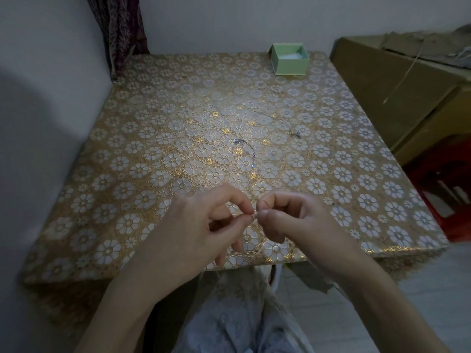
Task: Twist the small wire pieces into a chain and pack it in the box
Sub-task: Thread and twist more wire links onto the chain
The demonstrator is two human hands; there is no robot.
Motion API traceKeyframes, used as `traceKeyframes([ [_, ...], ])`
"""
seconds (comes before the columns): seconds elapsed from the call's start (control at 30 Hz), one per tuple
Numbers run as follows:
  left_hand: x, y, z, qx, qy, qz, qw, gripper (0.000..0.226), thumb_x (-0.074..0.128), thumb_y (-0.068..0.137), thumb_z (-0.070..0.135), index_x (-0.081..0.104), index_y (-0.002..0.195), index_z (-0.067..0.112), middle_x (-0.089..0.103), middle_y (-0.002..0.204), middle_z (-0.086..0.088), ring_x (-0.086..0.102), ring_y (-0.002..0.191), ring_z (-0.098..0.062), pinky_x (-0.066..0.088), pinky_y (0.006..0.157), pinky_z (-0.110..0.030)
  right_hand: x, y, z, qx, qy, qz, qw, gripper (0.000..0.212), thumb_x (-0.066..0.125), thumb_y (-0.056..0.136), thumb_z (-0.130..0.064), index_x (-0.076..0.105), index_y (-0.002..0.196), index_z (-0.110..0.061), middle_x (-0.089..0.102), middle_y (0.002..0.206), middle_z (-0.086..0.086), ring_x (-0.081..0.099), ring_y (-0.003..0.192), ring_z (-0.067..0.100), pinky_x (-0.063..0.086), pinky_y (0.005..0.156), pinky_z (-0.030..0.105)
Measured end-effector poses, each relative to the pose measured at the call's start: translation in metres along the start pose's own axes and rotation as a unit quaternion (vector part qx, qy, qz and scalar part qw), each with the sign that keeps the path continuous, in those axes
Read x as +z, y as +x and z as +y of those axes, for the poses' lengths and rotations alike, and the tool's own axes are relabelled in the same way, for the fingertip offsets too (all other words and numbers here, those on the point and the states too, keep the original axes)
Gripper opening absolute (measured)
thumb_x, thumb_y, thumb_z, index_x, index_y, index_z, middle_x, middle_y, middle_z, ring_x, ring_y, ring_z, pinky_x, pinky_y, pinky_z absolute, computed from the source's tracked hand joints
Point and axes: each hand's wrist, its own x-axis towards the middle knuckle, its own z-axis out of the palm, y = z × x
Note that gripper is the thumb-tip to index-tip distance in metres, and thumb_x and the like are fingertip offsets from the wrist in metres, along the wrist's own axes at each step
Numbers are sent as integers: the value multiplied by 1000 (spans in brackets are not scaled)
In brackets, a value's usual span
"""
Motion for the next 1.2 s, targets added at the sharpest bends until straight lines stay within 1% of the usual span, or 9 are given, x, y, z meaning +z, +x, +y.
traceKeyframes([
  [0.17, 3, 0, 0, 22, 5, -1, 1000, 16, 54, 80, 40, 60, 84, 26, 65, 55, 13, 56, 35, -6, 48, 41, -24, -1, 2, 0, 44, 60, -24, 997, 17, 56, 75, -10, 62, 60, -16, 46, 48, -6, 38, 46, 7, 33, 47, 16],
  [0.43, 5, 3, -4, 42, 61, 7, 997, 10, 57, 82, 28, 59, 81, 19, 62, 49, 8, 56, 39, 5, 47, 40, -23, 1, 4, 3, 62, 88, -23, 994, 20, 55, 75, -11, 63, 59, -19, 46, 49, -5, 39, 46, 7, 33, 47, 16],
  [0.5, 6, 3, -4, 17, 38, 5, 999, 3, 58, 81, 25, 58, 79, 23, 63, 50, 7, 57, 38, -2, 47, 39, -24, 2, 4, 4, 57, 85, -19, 995, 19, 55, 75, -12, 63, 59, -20, 47, 51, -4, 40, 48, 8, 33, 48, 17],
  [0.6, 8, 2, -4, -28, -31, 5, 999, 3, 58, 79, 25, 56, 77, 26, 64, 51, 4, 58, 37, -12, 42, 40, -16, 4, 4, 5, 42, 95, -15, 994, 18, 55, 75, -11, 62, 61, -21, 48, 54, -4, 41, 51, 9, 35, 50, 18],
  [0.8, 7, 1, -9, -76, -112, 20, 991, 24, 59, 86, 3, 58, 72, 22, 63, 51, -4, 58, 38, -17, 38, 39, -13, 0, 5, 8, 4, 156, 3, 988, 5, 64, 67, -15, 62, 64, -19, 47, 55, -3, 41, 51, 10, 37, 50, 18],
  [0.93, 5, 2, -5, -76, -139, 17, 987, 6, 61, 84, 20, 60, 80, 18, 64, 52, -5, 54, 34, -17, 35, 37, -13, -4, 4, 11, -9, 119, -3, 993, 4, 62, 67, -25, 62, 66, -21, 48, 57, -3, 42, 53, 10, 37, 52, 19],
  [1.03, 7, 3, -4, -53, -115, 11, 992, 15, 65, 81, 38, 61, 84, 25, 61, 48, 3, 49, 33, -9, 37, 40, -12, -2, 4, 12, -11, 107, -12, 994, 5, 61, 67, -26, 63, 66, -21, 49, 58, -4, 43, 54, 9, 38, 52, 20],
  [1.1, 9, 4, -6, -23, -49, 18, 998, 13, 67, 79, 39, 61, 83, 28, 53, 45, 10, 43, 35, -1, 35, 43, -8, -2, 4, 12, -10, 107, -13, 994, 5, 61, 67, -26, 63, 66, -21, 49, 58, -4, 44, 54, 9, 38, 52, 19],
  [1.2, 9, 5, -8, -8, -10, 35, 999, 6, 63, 76, 33, 63, 79, 27, 46, 45, 9, 39, 38, -2, 31, 45, -6, -2, 5, 12, -13, 96, -19, 995, 3, 61, 68, -23, 63, 65, -22, 49, 56, -6, 44, 53, 8, 38, 52, 19],
])
